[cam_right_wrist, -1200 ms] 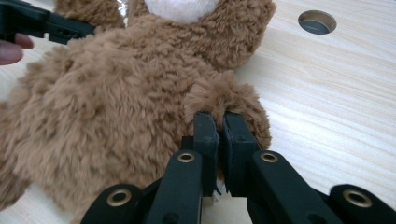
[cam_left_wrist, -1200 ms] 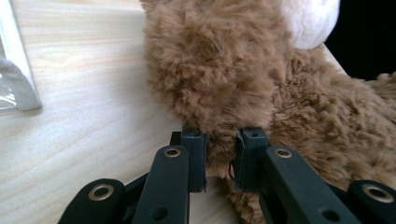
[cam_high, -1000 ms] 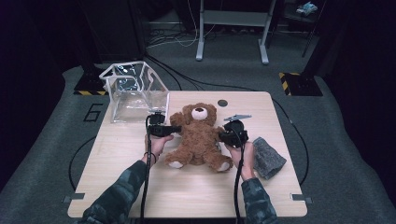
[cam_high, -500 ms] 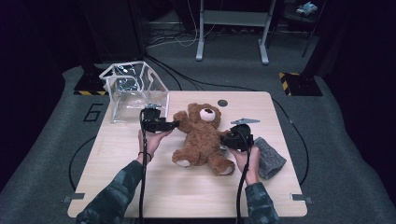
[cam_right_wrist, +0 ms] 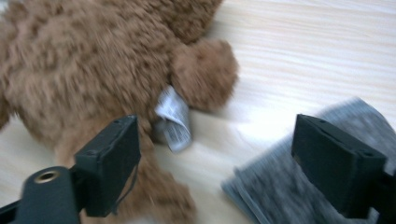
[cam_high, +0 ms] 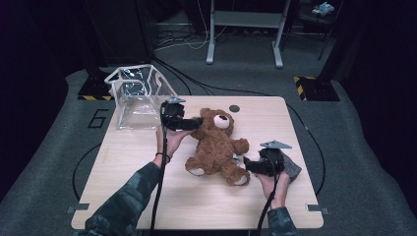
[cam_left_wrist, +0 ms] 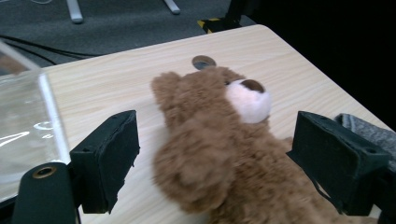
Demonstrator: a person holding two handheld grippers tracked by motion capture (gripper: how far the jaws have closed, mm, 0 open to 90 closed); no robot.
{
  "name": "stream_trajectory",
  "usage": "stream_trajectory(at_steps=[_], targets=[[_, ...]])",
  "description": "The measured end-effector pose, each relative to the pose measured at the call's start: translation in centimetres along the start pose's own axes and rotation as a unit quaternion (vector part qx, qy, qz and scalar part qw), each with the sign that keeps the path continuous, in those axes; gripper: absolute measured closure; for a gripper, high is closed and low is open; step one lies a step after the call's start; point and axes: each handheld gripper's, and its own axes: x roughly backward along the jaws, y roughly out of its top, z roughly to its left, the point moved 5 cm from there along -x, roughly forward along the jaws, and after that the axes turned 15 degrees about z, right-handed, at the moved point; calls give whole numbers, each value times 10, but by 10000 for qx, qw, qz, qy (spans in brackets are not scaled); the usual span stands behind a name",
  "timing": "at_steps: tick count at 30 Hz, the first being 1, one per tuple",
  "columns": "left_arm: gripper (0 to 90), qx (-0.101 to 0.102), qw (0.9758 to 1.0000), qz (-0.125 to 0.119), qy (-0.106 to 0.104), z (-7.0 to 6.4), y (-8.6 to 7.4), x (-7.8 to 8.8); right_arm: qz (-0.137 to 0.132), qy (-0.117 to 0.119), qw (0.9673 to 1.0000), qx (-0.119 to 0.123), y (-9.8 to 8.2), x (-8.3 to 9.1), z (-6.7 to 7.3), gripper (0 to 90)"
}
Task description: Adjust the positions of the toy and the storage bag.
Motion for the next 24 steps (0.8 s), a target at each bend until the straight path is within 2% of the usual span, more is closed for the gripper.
stream_trajectory(at_steps=[4,6,8,11,13,14,15,16,17,19,21,24], targets=[[103,-46,10000,67,2,-16,9,-5,24,-429,9991,-49,-22,10,-11,47],[90,-22,9999,91,56,-20,15,-7,87,-623,9979,-132,-32,15,-16,0],[65,15,9998,174,66,-24,20,-10,41,-853,9961,-216,-42,20,-23,0],[49,5,9997,243,66,-33,26,-15,29,-912,9949,-421,-58,25,-38,0],[30,13,9995,287,139,-38,28,-20,-29,-886,9946,-532,-66,25,-47,0],[27,-15,9993,339,144,-40,29,-22,-12,-902,9942,-588,-71,25,-52,0],[21,52,9993,333,159,-42,30,-26,-23,-962,9936,-597,-76,23,-57,0],[7,74,9988,468,156,-45,31,-31,-4,-1053,9925,-614,-81,22,-63,0],[0,74,9988,468,156,-45,31,-31,19,-1047,9922,-674,-89,18,-71,0],[0,89,9985,508,205,-48,31,-36,63,-1014,9921,-741,-92,17,-73,0],[0,110,9975,644,252,-56,31,-49,97,-1033,9912,-823,-101,12,-84,0],[9,150,9968,760,207,-63,29,-62,145,-988,9916,-822,-104,6,-90,0]])
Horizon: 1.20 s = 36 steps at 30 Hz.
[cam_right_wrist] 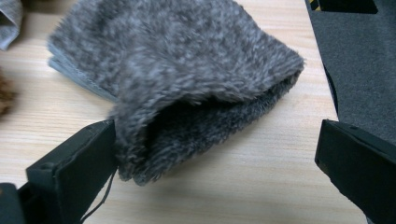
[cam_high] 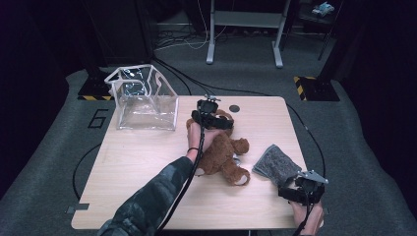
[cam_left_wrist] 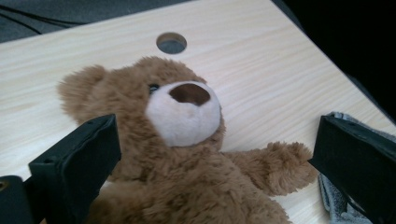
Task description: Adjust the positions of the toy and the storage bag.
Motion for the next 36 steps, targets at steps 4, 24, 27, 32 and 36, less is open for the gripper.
stream_trajectory(at_steps=[4,24,27,32,36], targets=[[14,8,9995,287,90,-4,-1,-19,57,39,9999,-117,-1,-8,-7,0],[0,129,9934,906,688,25,-18,-70,150,0,9998,-92,-9,-27,-8,0],[0,261,9927,957,692,33,-23,-75,101,-7,9999,-50,-9,-27,-9,0],[0,555,9919,1076,386,45,-31,-84,78,-18,9999,-61,-10,-27,-9,0],[37,666,9917,1077,202,50,-34,-87,69,-14,10000,-63,-9,-27,-9,0]])
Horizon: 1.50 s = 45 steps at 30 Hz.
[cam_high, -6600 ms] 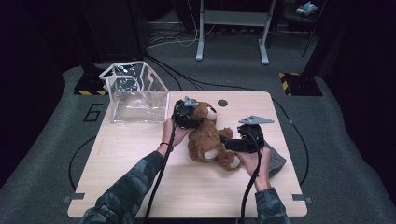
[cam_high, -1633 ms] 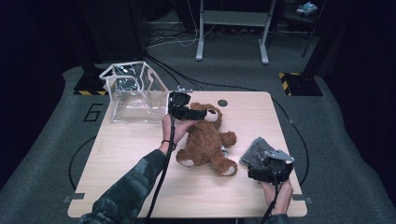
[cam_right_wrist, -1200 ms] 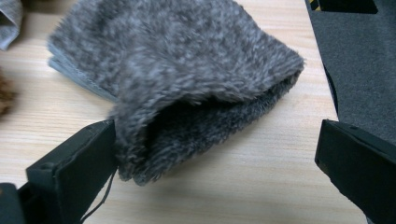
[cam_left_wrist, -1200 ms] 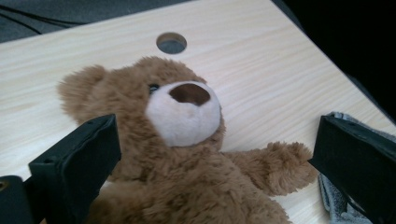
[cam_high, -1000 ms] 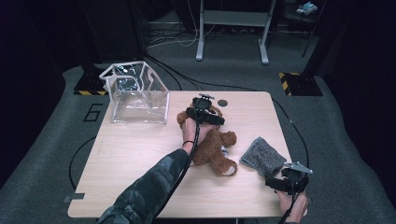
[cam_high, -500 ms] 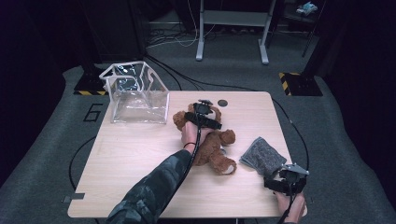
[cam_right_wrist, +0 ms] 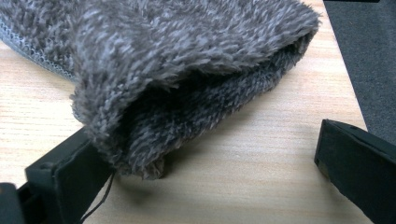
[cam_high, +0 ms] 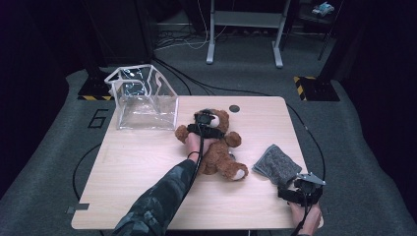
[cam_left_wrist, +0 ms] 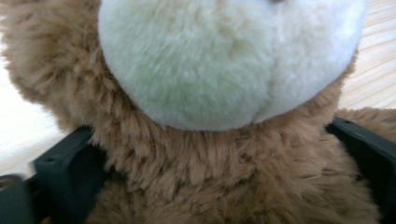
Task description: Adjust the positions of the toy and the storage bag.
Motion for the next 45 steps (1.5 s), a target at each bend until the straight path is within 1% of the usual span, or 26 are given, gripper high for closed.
stream_trajectory(at_steps=[3,8,10,12,13,15,16,17,18,20,23,24,25,26,30,32,33,36,37,38,39,40,42,43,44,45], targets=[[106,-43,9999,-83,-47,0,-1,0,3,8,10000,-23,0,0,0,0],[278,-213,9990,-376,100,0,-5,1,2,14,10000,-2,0,0,0,0],[336,-336,9984,-439,124,0,-6,2,2,21,10000,4,0,0,0,0],[377,-372,9981,-483,100,0,-7,3,-5,29,10000,25,0,0,-1,0],[392,-406,9978,-526,59,1,-7,4,-5,33,10000,33,0,0,-1,0],[427,-393,9974,-597,-19,2,-9,6,4,53,10000,20,0,0,0,0],[444,-465,9969,-626,-50,4,-10,9,5,55,10000,24,0,0,0,0],[466,-465,9969,-626,-50,4,-10,9,5,55,10000,24,0,0,0,0],[466,-459,9967,-667,-101,4,-11,11,-15,57,10000,72,1,0,-1,2],[490,-514,9961,-703,-167,4,-12,14,-29,54,10000,60,1,0,-1,7],[509,-549,9950,-804,-235,3,-13,18,-50,47,10000,49,1,0,-1,19],[515,-619,9945,-806,-244,3,-14,19,-30,47,10000,32,0,1,-1,24],[520,-617,9941,-859,-245,1,-14,20,-36,46,10000,32,1,1,-1,26],[522,-695,9934,-879,-253,1,-14,22,-32,52,10000,27,0,1,-1,31],[533,-851,9908,-996,-327,-2,-17,30,-45,51,10000,51,0,1,-1,38],[540,-904,9889,-1125,-344,-5,-18,35,-46,47,10000,36,0,1,-1,40],[543,-889,9877,-1218,-411,-7,-19,38,-44,46,10000,35,0,1,-1,42],[547,-1073,9838,-1376,-404,-11,-20,49,-71,47,10000,38,0,1,-1,49],[548,-1089,9822,-1467,-442,-13,-21,52,-60,54,10000,2,0,1,0,53],[548,-1070,9808,-1557,-476,-15,-21,56,-70,55,9999,60,0,1,-1,55],[548,-1148,9795,-1593,-439,-15,-22,60,-74,52,9999,65,0,1,-1,56],[548,-1165,9777,-1681,-478,-15,-23,63,-84,51,9999,33,0,1,-1,58],[547,-1201,9759,-1769,-447,-15,-24,69,-81,48,9999,50,0,1,-1,59],[547,-1192,9746,-1835,-474,-15,-25,71,-85,47,9999,29,0,1,-1,59],[547,-1214,9738,-1860,-497,-15,-25,74,-85,41,9999,61,0,1,-1,59],[547,-1270,9732,-1857,-487,-13,-26,77,-87,48,9999,23,0,1,-1,59]])
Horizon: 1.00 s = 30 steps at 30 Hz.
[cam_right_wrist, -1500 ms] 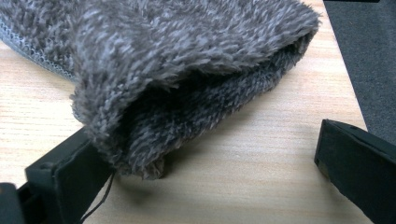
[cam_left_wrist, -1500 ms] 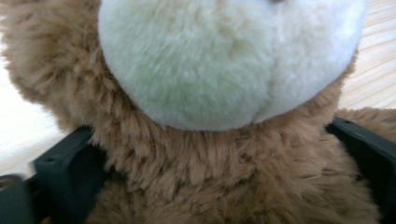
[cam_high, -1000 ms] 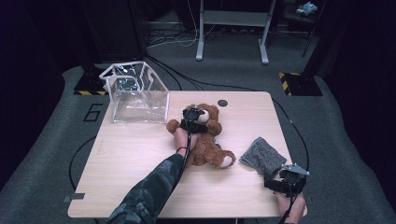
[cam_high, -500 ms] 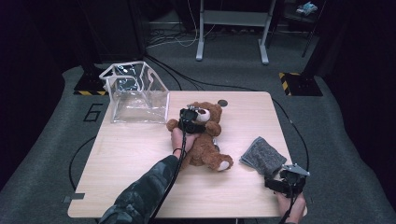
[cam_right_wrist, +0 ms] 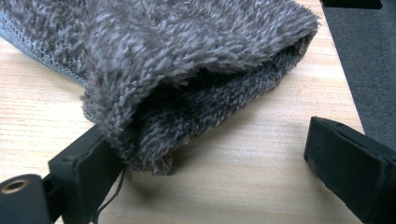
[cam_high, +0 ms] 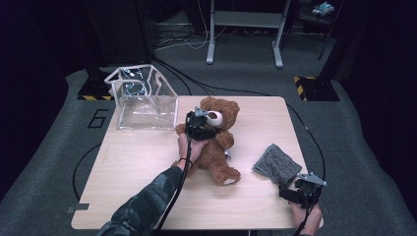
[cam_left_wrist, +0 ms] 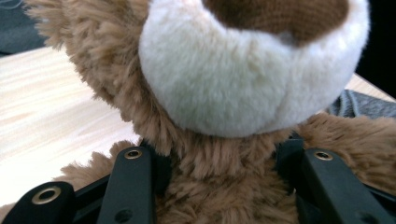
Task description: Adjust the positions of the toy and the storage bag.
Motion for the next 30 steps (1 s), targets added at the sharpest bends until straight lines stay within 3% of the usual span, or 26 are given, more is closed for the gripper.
stream_trajectory(at_steps=[7,16,30], targets=[[551,-36,9996,-285,-63,7,5,23,-14,-9,10000,-13,0,0,0,60],[552,-109,9993,-358,-17,22,11,57,-14,-13,10000,-19,0,0,0,60],[568,-1,9988,-439,230,58,-9,97,-15,-25,10000,-38,0,0,0,62]])
